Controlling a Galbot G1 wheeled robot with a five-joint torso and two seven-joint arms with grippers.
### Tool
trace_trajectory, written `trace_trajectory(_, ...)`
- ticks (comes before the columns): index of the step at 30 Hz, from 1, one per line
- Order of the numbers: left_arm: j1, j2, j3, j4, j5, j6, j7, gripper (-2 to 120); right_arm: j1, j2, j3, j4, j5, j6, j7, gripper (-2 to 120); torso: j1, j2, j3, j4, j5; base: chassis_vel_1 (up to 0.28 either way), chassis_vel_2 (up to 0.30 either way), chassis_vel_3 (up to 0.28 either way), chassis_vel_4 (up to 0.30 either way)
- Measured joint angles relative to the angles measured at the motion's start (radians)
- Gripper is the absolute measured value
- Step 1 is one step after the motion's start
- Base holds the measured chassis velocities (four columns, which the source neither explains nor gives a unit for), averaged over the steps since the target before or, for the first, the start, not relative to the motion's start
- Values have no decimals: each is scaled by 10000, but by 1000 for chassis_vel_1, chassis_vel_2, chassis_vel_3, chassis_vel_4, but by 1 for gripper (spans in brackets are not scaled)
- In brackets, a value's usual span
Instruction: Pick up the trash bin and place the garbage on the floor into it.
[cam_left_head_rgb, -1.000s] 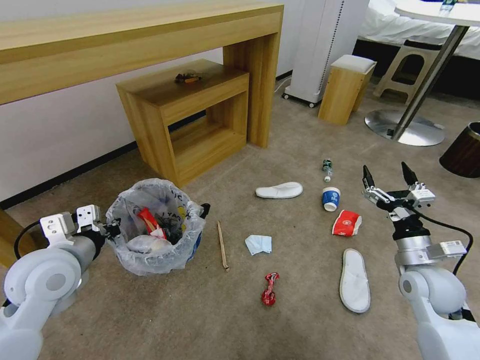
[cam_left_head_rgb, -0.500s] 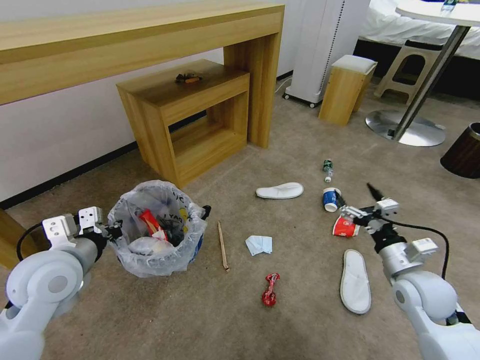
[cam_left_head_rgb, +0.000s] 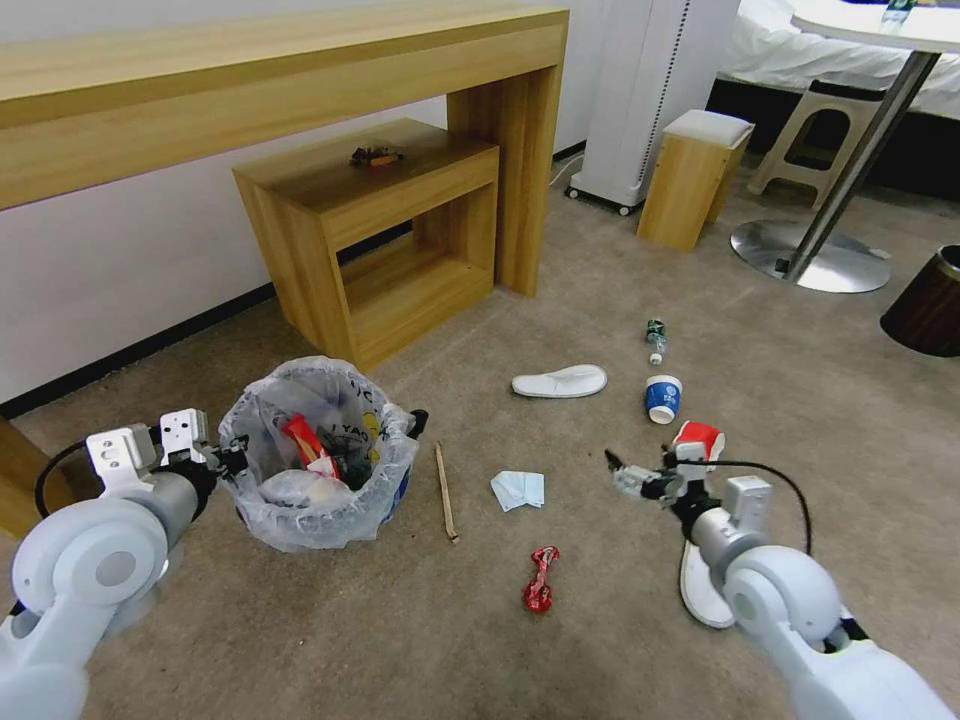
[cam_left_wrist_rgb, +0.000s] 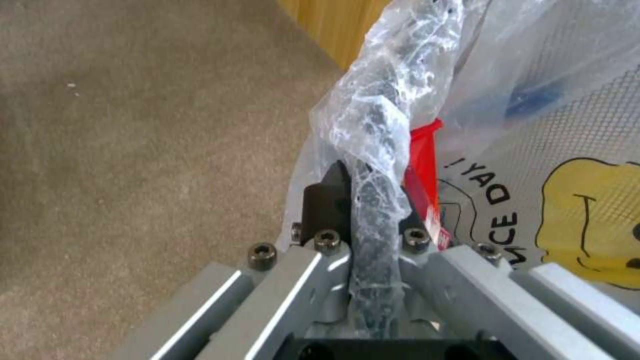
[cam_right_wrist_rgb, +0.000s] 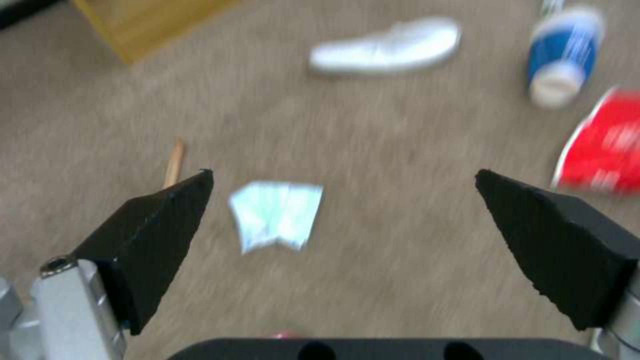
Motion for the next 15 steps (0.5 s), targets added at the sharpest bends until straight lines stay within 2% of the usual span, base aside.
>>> trace_trajectory(1, 0, 0, 0, 0, 0, 0, 0, 0, 0, 0, 0, 0, 0, 0, 0, 100, 0, 0, 0, 0, 0, 0, 0, 0, 0)
trace_trajectory(3, 18, -48, 12, 31, 29, 0, 10, 0, 346, 106, -247, -59, 860, -803, 680, 100, 0, 0, 0, 0, -1, 0, 0, 0, 0)
trace_trajectory(7, 21, -65, 18, 29, 39, 0, 20, 0, 811, 291, -564, -141, 1729, -1458, 1354, 100, 0, 0, 0, 0, -1, 0, 0, 0, 0)
trace_trajectory(12, 69, -48, -46, -28, 41, 1, 21, 0, 1406, 825, -1170, -534, 2911, -2174, 2337, 100, 0, 0, 0, 1, 0, 0, 0, 0, 0)
trace_trajectory(15, 122, -35, -111, -55, 41, 0, 21, 0, 1525, 1071, -1428, -748, 3190, -2251, 2583, 100, 0, 0, 0, 1, 0, 0, 0, 0, 0)
